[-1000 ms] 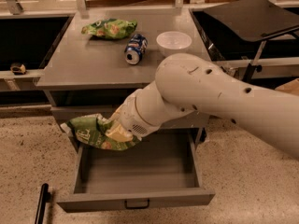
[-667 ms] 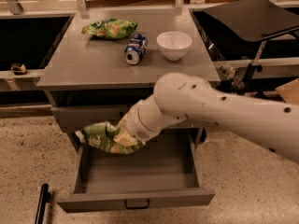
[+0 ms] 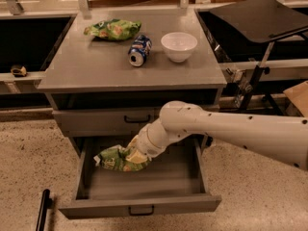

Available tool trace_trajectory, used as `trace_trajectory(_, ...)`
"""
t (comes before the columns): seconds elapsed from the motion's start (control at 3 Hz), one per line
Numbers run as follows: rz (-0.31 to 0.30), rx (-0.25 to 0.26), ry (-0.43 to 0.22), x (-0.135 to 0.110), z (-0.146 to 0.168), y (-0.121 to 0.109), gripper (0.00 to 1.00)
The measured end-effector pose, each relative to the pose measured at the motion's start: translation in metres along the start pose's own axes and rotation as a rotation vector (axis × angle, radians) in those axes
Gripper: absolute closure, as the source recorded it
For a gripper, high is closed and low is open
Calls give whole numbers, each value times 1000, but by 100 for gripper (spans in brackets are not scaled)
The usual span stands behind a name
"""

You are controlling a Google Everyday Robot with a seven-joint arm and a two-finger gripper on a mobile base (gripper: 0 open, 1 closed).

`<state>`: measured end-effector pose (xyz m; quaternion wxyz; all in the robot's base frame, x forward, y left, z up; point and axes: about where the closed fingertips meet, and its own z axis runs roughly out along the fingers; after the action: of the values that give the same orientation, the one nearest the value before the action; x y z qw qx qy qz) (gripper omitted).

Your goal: Place green jalapeno chip bag into middle drawer

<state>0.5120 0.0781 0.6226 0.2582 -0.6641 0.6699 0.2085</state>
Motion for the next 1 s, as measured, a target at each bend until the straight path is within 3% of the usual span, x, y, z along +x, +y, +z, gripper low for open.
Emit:
trace_trajectory(0.33,-20,-25,19,20,21,-4,100)
trace_trajectory(0.67,-6,-31,25,35,33,-7,82)
trace_trajectory(1.0,16,-23,-21,50,40,-9,57)
